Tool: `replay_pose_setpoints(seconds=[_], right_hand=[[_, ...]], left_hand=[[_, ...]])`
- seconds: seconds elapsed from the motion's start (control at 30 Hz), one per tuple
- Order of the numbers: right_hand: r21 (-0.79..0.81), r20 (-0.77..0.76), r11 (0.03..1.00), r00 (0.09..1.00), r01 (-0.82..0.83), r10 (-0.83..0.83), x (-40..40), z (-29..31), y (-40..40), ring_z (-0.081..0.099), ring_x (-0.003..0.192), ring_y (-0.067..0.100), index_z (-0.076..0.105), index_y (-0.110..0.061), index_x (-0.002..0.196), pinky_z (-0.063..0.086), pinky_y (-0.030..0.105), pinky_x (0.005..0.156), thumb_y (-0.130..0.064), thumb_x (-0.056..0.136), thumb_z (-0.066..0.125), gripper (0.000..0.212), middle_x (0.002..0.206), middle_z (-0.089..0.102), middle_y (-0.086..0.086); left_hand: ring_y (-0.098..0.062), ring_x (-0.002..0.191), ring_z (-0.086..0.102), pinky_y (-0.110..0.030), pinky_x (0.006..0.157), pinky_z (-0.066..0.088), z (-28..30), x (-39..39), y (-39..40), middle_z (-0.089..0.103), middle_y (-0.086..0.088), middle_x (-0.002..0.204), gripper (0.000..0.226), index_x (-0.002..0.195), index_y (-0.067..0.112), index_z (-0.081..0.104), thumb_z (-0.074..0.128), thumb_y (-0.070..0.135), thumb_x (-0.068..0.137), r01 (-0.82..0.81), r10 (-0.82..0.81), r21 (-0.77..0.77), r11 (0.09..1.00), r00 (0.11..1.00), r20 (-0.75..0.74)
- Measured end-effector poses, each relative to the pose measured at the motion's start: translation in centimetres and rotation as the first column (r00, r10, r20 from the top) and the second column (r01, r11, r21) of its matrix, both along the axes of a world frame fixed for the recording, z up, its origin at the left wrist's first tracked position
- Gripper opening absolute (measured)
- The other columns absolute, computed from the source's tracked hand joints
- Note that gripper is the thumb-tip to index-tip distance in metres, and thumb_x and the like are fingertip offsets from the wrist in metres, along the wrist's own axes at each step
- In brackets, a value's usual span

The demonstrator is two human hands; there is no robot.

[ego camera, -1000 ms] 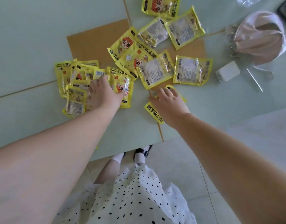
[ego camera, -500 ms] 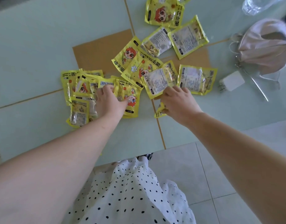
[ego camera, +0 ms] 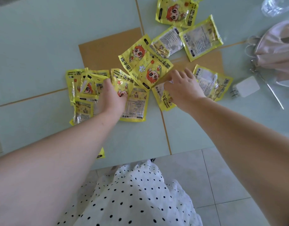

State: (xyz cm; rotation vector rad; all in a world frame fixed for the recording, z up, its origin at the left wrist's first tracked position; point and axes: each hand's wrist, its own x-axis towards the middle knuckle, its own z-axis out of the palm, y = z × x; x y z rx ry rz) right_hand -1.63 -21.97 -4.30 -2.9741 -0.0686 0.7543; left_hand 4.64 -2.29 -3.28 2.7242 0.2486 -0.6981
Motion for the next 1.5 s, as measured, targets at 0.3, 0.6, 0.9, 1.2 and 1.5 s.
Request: replay_pose_setpoints(seconds=[0.3, 0.6, 0.9, 1.2, 1.5], right_hand=[[0.159, 0.118, 0.986, 0.992, -0.052, 0.034, 1.7, 0.4, -0.4, 0.049, 0.113, 0.028, 0.043, -0.018, 0.136, 0.031, 0.039, 0.100, -0.016, 0.086, 0.062, 0.054, 0.115, 0.061, 0.002], [0.048, -0.020, 0.922, 0.923, -0.383, 0.384, 6.8, 0.2, 0.2, 0.014, 0.147, 0.023, 0.055, -0.025, 0.130, 0.014, 0.043, 0.118, -0.016, 0.090, 0.058, 0.041, 0.159, 0.017, 0.000], [-0.033, -0.060, 0.946, 0.946, -0.321, 0.319, 5.8, 0.9, 1.0, 0.037, 0.133, 0.030, 0.053, -0.027, 0.128, 0.041, 0.044, 0.094, -0.012, 0.090, 0.056, 0.042, 0.159, 0.017, 0.003], [-0.023, 0.243, 0.980, 0.950, -0.196, 0.196, 3.1, -0.2, 1.2, 0.060, 0.095, 0.034, 0.069, -0.014, 0.090, 0.034, 0.047, 0.106, -0.008, 0.068, 0.076, 0.024, 0.101, 0.061, 0.011], [0.497, -0.047, 0.698, 0.820, 0.515, -0.571, -1.9, 2.2, 0.9, 0.057, 0.106, 0.032, 0.032, -0.017, 0.140, 0.045, 0.035, 0.081, -0.020, 0.075, 0.078, 0.080, 0.130, 0.049, 0.014]], left_hand=[[-0.023, 0.109, 0.056, -0.027, 0.078, 0.043, 2.8, 6.6, -1.1, 0.056, -0.007, 0.125, 0.058, 0.131, 0.008, 0.043, 0.069, 0.032, 0.085, 0.095, -0.112, -0.254, 0.962, 0.992, -0.053], [-0.025, 0.115, 0.049, -0.034, 0.088, 0.041, -0.2, 10.0, -4.9, 0.046, -0.008, 0.138, 0.060, 0.131, 0.007, 0.044, 0.070, 0.030, 0.083, 0.421, -0.426, -0.088, 0.903, 0.904, -0.040], [-0.025, 0.104, 0.053, -0.032, 0.077, 0.040, -1.2, 9.5, -3.7, 0.054, -0.006, 0.122, 0.051, 0.128, 0.008, 0.043, 0.065, 0.027, 0.087, 0.299, -0.297, -0.053, 0.953, 0.954, 0.042], [-0.018, 0.095, 0.049, -0.028, 0.076, 0.037, -0.1, 9.1, -3.1, 0.053, -0.001, 0.106, 0.048, 0.123, 0.010, 0.049, 0.069, 0.029, 0.084, 0.063, -0.070, -0.243, 0.968, 0.997, -0.022], [-0.020, 0.114, 0.051, -0.035, 0.096, 0.040, 2.1, 4.9, 0.1, 0.054, -0.002, 0.124, 0.068, 0.132, 0.010, 0.045, 0.073, 0.038, 0.077, -0.333, 0.266, -0.432, 0.838, 0.941, -0.208]])
